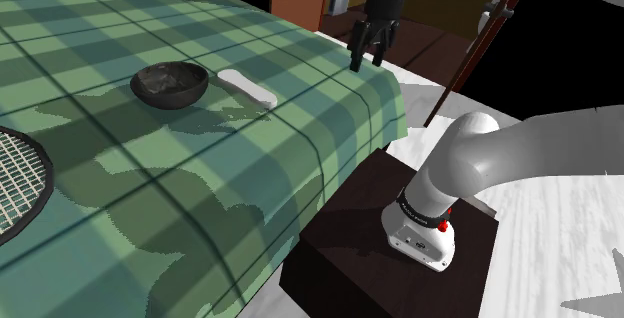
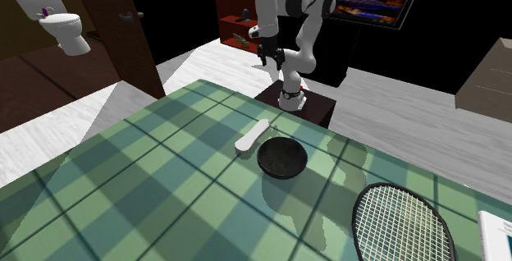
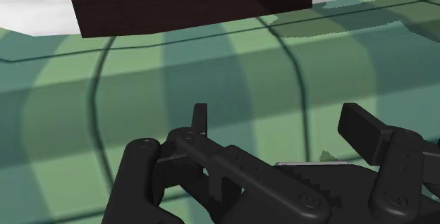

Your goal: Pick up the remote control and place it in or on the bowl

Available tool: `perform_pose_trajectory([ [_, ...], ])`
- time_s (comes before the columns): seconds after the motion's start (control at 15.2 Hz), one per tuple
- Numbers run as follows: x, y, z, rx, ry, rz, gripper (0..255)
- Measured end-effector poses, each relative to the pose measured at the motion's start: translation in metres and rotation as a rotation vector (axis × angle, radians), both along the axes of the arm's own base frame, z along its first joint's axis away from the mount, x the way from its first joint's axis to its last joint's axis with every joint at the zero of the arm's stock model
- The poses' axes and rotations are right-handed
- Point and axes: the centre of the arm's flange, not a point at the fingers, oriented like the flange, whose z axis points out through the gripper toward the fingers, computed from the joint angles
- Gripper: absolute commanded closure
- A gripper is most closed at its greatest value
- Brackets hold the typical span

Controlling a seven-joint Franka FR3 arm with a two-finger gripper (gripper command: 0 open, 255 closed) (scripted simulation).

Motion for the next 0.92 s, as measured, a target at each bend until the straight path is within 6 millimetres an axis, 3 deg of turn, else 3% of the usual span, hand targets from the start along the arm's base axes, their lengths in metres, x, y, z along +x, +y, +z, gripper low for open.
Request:
perform_pose_trajectory([
  [0.2, 0.013, 0.004, -0.009, -0.004, -0.003, 0.006, 0],
  [0.92, 0.131, 0.057, -0.057, -0.038, -0.043, 0.056, 0],
])
